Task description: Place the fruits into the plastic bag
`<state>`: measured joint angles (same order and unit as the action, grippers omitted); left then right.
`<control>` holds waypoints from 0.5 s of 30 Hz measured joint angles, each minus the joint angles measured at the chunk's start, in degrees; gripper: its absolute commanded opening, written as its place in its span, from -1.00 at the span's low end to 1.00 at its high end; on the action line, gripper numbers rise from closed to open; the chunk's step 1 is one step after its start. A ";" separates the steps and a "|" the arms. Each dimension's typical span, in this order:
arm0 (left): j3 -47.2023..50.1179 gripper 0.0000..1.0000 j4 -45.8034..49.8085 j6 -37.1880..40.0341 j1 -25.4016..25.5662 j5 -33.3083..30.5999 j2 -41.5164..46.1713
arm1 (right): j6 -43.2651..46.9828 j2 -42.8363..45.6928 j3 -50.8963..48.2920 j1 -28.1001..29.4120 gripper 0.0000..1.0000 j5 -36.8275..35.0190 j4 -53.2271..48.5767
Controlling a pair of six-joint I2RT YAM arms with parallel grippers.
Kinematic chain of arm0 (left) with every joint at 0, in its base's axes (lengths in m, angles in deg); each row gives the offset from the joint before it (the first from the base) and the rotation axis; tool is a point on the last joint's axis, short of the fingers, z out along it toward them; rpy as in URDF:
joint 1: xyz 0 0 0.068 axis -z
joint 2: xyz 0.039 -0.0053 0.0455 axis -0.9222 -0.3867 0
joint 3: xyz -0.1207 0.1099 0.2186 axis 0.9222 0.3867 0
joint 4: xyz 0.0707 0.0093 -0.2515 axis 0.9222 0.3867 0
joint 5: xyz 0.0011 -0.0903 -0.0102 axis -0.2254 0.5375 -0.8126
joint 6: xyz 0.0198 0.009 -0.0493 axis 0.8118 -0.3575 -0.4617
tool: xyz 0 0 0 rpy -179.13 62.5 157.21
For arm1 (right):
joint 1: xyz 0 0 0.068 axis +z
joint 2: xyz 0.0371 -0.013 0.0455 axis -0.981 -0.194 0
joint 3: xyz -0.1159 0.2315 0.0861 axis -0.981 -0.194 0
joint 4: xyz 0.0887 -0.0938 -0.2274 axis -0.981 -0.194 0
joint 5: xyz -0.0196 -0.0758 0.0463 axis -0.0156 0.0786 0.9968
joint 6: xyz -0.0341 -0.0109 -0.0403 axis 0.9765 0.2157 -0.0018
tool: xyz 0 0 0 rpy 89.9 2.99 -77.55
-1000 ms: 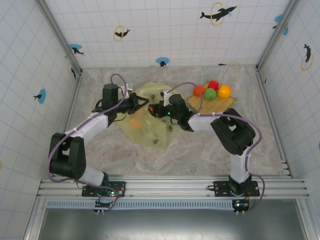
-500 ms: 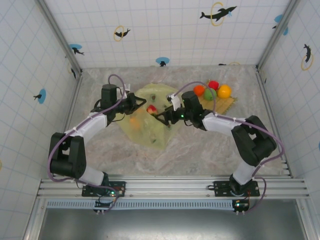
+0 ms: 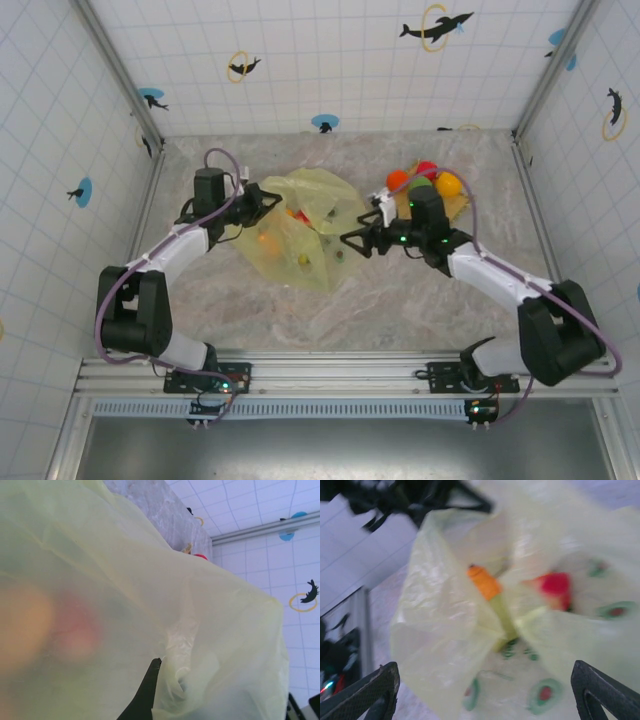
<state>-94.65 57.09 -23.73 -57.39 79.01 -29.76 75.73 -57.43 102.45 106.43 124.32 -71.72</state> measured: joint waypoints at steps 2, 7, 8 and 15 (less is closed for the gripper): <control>0.00 -1.00 -0.02 -0.02 -0.20 -0.04 0.00 | -1.70 2.05 -0.61 -3.04 0.87 -6.08 -0.07; 0.00 -1.00 -0.13 -0.04 -0.17 0.04 0.00 | -3.76 0.26 1.16 -6.95 0.87 -26.69 -1.14; 0.00 -1.00 -0.13 -0.04 -0.17 0.04 0.00 | -3.74 -1.36 2.51 -6.93 0.87 -29.40 -1.36; 0.00 -1.00 -0.13 -0.02 -0.17 0.07 0.00 | 0.35 -19.06 20.44 -6.64 0.87 -44.35 -6.49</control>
<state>-94.65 56.96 -23.76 -57.56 79.07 -29.76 76.08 -76.49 122.89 99.78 79.97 -78.21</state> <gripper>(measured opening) 0.042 0.933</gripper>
